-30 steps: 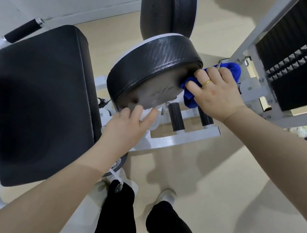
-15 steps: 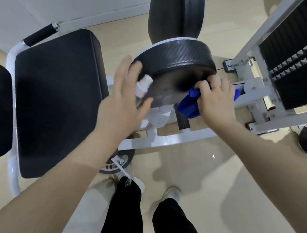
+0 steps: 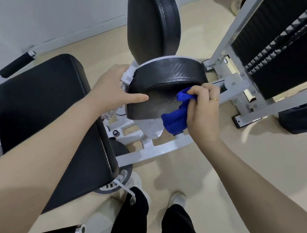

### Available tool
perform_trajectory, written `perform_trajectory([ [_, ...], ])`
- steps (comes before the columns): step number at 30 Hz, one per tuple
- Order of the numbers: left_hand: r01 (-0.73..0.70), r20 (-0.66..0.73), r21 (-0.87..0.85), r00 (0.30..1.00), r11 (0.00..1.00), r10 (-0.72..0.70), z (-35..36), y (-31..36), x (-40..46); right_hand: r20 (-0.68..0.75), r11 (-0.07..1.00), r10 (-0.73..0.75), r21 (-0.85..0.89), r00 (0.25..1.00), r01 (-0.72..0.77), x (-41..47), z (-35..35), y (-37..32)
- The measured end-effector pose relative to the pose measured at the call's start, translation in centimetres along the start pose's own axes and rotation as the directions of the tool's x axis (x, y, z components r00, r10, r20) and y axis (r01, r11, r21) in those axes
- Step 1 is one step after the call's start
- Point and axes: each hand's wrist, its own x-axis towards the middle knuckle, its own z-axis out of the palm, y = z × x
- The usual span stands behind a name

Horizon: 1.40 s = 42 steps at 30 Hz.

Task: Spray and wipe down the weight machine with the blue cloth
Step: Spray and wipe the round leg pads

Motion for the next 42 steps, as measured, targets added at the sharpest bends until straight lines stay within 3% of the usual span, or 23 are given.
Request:
perform_trajectory([
  [3, -0.017, -0.115, 0.006, 0.993, 1.000, 0.018, 1.0, -0.1, -1.2, -0.226, 0.961, 0.190, 0.243, 0.955, -0.133, 2.0, 0.6, -2.8],
  [5, -0.017, -0.160, -0.037, 0.987, 0.999, 0.011, 1.3, 0.4, -2.1, -0.369, 0.924, 0.365, 0.255, 0.855, -0.284, 1.9, 2.1, -2.7],
  [6, -0.015, -0.180, -0.051, 0.984, 0.999, 0.006, 1.4, 0.3, -2.4, -0.370, 0.888, 0.457, 0.247, 0.809, -0.389, 1.3, 3.5, -2.3],
  [8, -0.024, -0.220, -0.050, 0.976, 0.998, 0.012, 1.5, -0.3, -2.9, -0.156, 0.704, 0.704, 0.276, 0.692, -0.654, -1.2, 6.8, -1.1],
  [9, -0.016, -0.237, -0.040, 0.971, 0.999, 0.006, 1.7, -0.5, -3.4, -0.016, 0.552, 0.813, 0.339, 0.582, -0.762, -2.2, 8.2, -0.9],
  [11, 0.000, -0.262, -0.023, 0.965, 1.000, -0.006, 2.2, -0.6, -3.9, 0.137, 0.299, 0.898, 0.506, 0.418, -0.809, -2.5, 9.3, -1.2],
  [15, -0.009, -0.285, -0.016, 0.958, 1.000, 0.004, 2.5, -1.0, -4.1, -0.021, 0.344, 0.889, 0.693, 0.458, -0.634, 1.3, 6.4, -1.8],
  [18, -0.007, -0.287, -0.018, 0.958, 1.000, 0.002, 2.5, -1.0, -3.8, -0.215, 0.518, 0.802, 0.716, 0.557, -0.469, 3.0, 4.5, -0.8],
  [20, -0.008, -0.299, -0.031, 0.954, 0.999, -0.001, 2.7, -1.0, -3.9, -0.195, 0.609, 0.744, 0.592, 0.639, -0.529, 2.2, 5.8, 0.2],
  [21, -0.013, -0.304, -0.035, 0.953, 0.999, 0.002, 2.8, -1.0, -4.0, -0.123, 0.595, 0.758, 0.533, 0.640, -0.602, 1.2, 7.0, 0.8],
  [22, -0.011, -0.315, -0.041, 0.949, 0.999, -0.002, 3.0, -1.1, -4.2, -0.005, 0.513, 0.795, 0.539, 0.607, -0.668, 0.1, 8.2, 1.6],
  [25, 0.003, -0.345, -0.051, 0.938, 0.999, -0.021, 3.3, -0.9, -4.6, 0.352, 0.126, 0.832, 0.635, 0.430, -0.762, -0.7, 8.9, 1.8],
  [26, 0.005, -0.350, -0.047, 0.937, 0.999, -0.021, 3.3, -1.0, -4.4, 0.382, 0.054, 0.832, 0.665, 0.402, -0.745, 0.2, 8.3, 1.8],
  [27, 0.010, -0.357, -0.042, 0.934, 0.999, -0.025, 3.4, -1.0, -4.6, 0.364, 0.067, 0.823, 0.700, 0.436, -0.711, 0.9, 7.6, 1.7],
  [28, 0.017, -0.365, -0.041, 0.931, 0.999, -0.031, 3.4, -1.0, -4.7, 0.284, 0.143, 0.812, 0.749, 0.509, -0.647, 1.9, 6.5, 1.4],
  [30, 0.030, -0.370, -0.045, 0.928, 0.999, -0.044, 3.6, -0.9, -4.8, 0.044, 0.446, 0.733, 0.721, 0.678, -0.530, 3.7, 4.4, 1.0],
  [32, 0.051, -0.378, -0.064, 0.923, 0.997, -0.072, 3.8, -0.8, -5.0, -0.052, 0.600, 0.690, 0.598, 0.722, -0.531, 4.4, 4.4, 1.1],
  [34, 0.058, -0.389, -0.078, 0.917, 0.995, -0.084, 3.9, -0.7, -5.1, 0.071, 0.511, 0.776, 0.513, 0.627, -0.690, 3.6, 6.2, 1.8],
  [36, 0.055, -0.395, -0.061, 0.916, 0.997, -0.075, 4.0, -0.6, -5.2, 0.328, 0.165, 0.880, 0.467, 0.344, -0.869, 2.1, 8.0, 2.6],
  [37, 0.053, -0.395, -0.053, 0.916, 0.997, -0.070, 4.0, -0.6, -5.2, 0.371, 0.095, 0.889, 0.423, 0.268, -0.901, 1.5, 8.4, 2.5],
  [38, 0.050, -0.398, -0.047, 0.915, 0.998, -0.065, 4.1, -0.6, -5.2, 0.375, 0.084, 0.891, 0.418, 0.256, -0.905, 1.2, 8.6, 2.7],
  [39, 0.043, -0.400, -0.043, 0.915, 0.998, -0.057, 4.1, -0.7, -5.1, 0.349, 0.181, 0.874, 0.413, 0.339, -0.892, 1.3, 8.4, 2.4],
  [42, 0.046, -0.409, -0.058, 0.910, 0.997, -0.066, 4.3, -1.0, -5.2, 0.135, 0.375, 0.810, 0.630, 0.571, -0.680, 2.9, 6.7, 1.9],
])
